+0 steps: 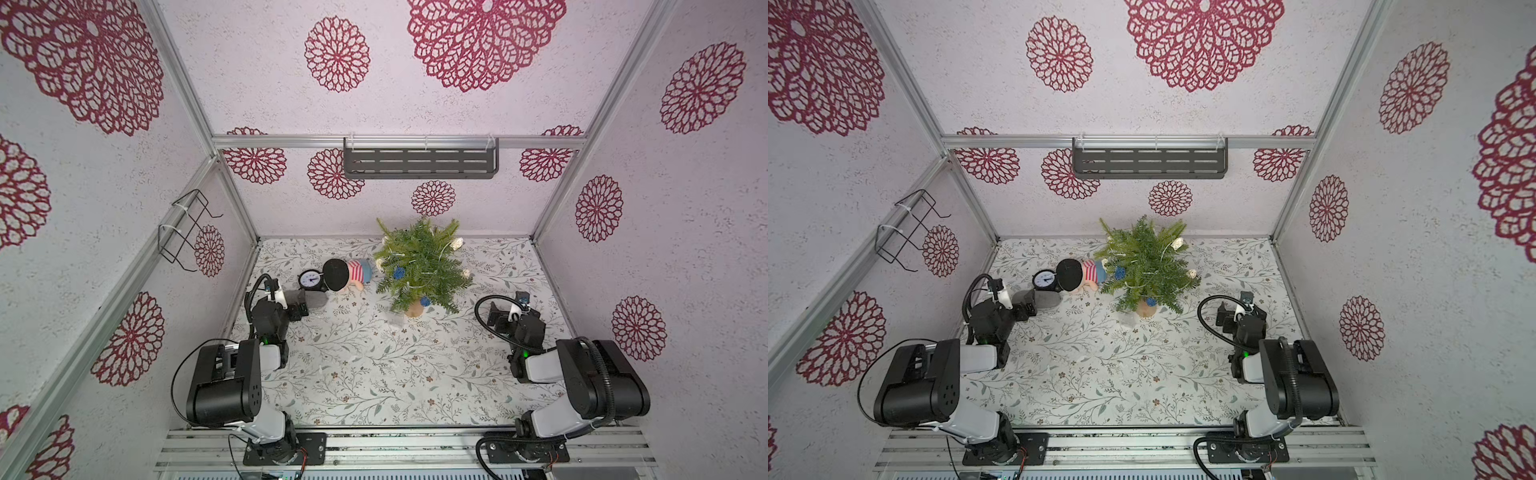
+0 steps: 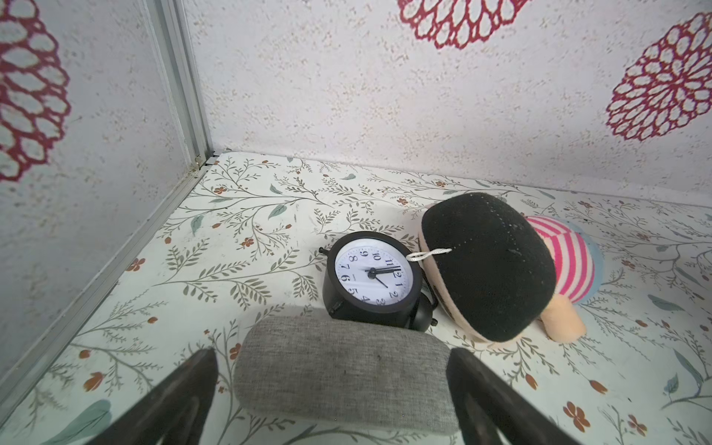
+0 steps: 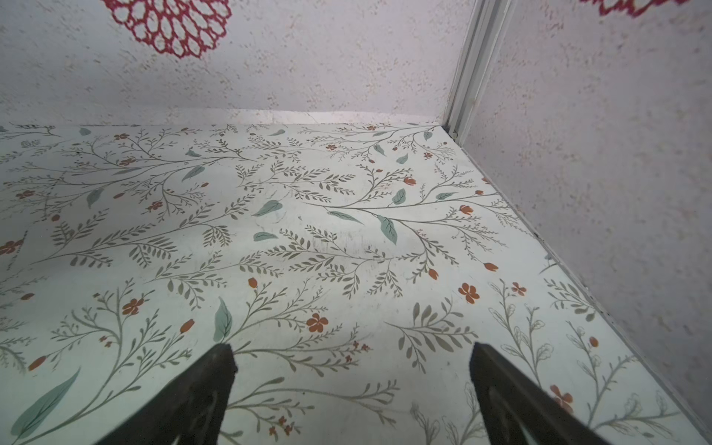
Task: Remove string lights from the small christmas tree
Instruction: Pick up the light string from the Christmas tree.
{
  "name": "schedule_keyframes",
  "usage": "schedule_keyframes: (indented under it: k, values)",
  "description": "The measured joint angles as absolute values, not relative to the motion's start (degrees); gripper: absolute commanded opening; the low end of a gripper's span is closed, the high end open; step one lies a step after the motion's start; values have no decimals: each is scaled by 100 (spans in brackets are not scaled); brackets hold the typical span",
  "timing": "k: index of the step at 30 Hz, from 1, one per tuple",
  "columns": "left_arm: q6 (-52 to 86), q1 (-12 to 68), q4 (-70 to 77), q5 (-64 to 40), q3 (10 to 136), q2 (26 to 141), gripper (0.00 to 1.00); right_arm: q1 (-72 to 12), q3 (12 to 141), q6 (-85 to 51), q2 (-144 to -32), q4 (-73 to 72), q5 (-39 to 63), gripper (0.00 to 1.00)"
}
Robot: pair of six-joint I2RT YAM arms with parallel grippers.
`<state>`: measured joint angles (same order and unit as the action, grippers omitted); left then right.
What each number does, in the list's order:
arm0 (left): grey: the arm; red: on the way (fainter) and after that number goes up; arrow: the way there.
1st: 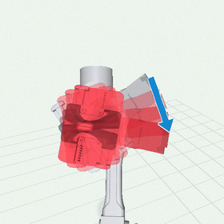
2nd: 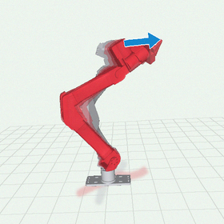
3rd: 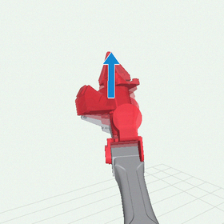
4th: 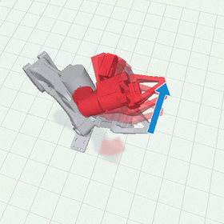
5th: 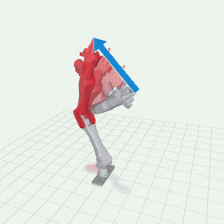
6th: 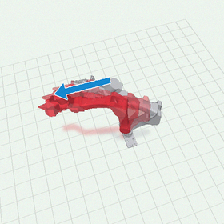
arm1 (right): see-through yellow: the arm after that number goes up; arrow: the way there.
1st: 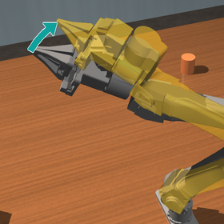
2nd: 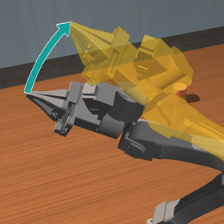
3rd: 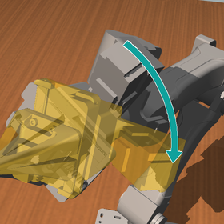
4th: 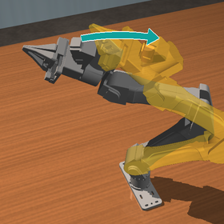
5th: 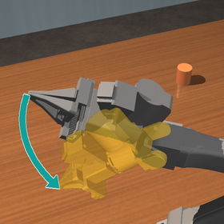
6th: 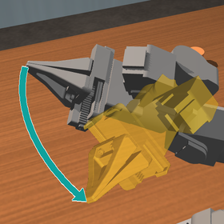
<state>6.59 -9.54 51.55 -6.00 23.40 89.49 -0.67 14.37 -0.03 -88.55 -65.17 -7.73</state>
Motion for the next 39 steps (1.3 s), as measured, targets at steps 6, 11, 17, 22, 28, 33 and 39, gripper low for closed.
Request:
schedule_keyframes:
  k: [6,11,17,22,28,33,39]
  values:
    - [659,-954,5155,-600,2340,8949,97,-69,1437,-3,-8855,-6517,-773,99]
    - [659,-954,5155,-600,2340,8949,97,-67,1437,-3,-8855,-6517,-773,99]
    - [659,-954,5157,-600,2331,8949,97,-67,1437,-3,-8855,-6519,-773,99]
    - [659,-954,5157,-600,2331,8949,97,-67,1437,-3,-8855,-6519,-773,99]
    - [659,-954,5157,-600,2331,8949,97,-67,1437,-3,-8855,-6521,-773,99]
    - [666,-956,5155,-585,2331,8949,97,-67,1437,-3,-8855,-6521,-773,99]
    - [733,-941,5068,-200,2331,8868,97,-67,1437,-3,-8855,-6528,-770,99]
